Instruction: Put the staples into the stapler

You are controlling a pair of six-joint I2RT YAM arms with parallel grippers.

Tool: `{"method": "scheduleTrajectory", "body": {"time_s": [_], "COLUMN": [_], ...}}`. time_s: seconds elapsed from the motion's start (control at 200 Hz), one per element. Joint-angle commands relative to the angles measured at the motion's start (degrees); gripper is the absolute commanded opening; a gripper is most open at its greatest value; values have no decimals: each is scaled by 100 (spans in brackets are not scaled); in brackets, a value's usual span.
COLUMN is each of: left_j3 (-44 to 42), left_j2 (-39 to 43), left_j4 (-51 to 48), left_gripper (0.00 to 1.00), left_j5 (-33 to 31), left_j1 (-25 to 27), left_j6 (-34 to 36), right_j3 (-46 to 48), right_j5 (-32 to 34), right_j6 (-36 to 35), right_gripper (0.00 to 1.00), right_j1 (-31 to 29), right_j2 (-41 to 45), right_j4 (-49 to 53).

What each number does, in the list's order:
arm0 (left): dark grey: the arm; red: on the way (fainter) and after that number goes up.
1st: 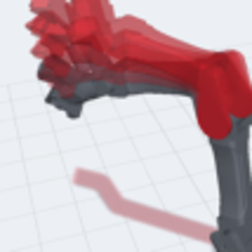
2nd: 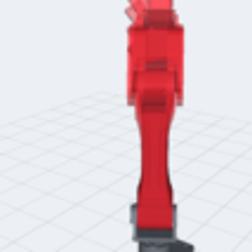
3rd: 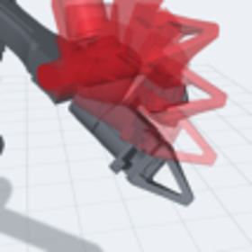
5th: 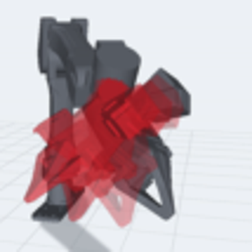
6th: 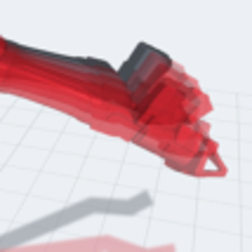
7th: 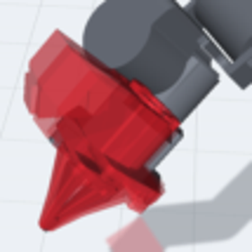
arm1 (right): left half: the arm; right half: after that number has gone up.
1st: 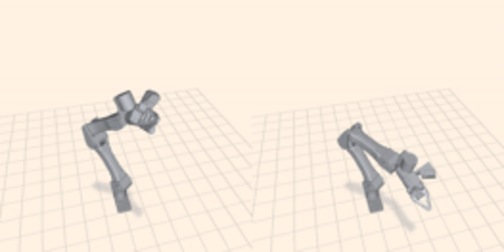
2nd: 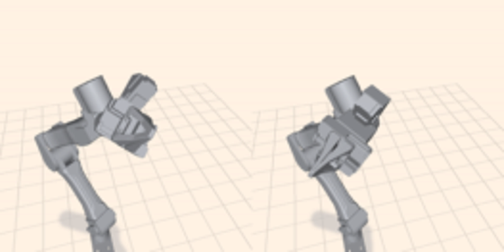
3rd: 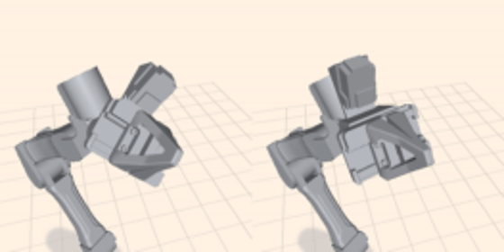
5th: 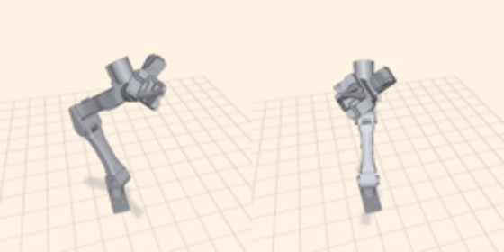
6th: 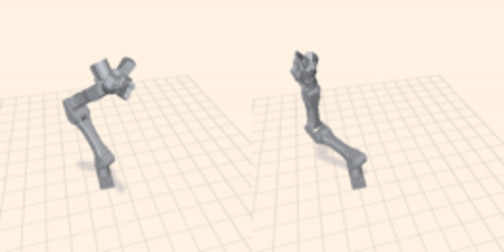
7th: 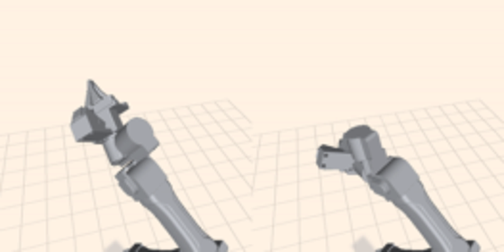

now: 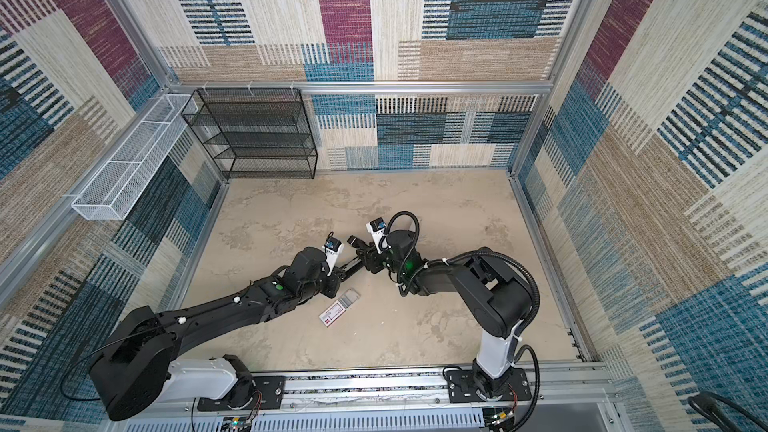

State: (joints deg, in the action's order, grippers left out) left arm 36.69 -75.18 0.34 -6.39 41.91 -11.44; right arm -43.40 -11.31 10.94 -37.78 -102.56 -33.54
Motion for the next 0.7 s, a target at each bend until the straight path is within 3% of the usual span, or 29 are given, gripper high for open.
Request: {"method": "scheduleTrajectory", "body": {"time_s": [0.0,0.105,0.19,0.461,0.611,0.696], "left_j3": [-30,-29,-121,-131,252,725], "left_j2": [196,379,564,871,803,526], "left_j4": [-323,-553,-489,-611,-960,-1345], "left_gripper": [26,26,31,33,48,50], "left_j5": [-242,-419,-359,-462,-674,-557], "left_j1": [1,0,-6,-7,-165,-425], "left_j6": [-281,-463,-562,-566,-584,-617], "right_j3": [-16,-50,-54,-90,43,202], "right_j5": [289,601,871,1130,1069,993], "right_j6": [-13,-129,-183,-88,-21,54], "right_gripper": [55,55,56,56,56,56], "right_j1": [-98,-266,-369,-406,-411,-410], "right_j2": [-59,-88,-107,-92,310,631], "right_j4": [130,236,263,308,413,475]}}
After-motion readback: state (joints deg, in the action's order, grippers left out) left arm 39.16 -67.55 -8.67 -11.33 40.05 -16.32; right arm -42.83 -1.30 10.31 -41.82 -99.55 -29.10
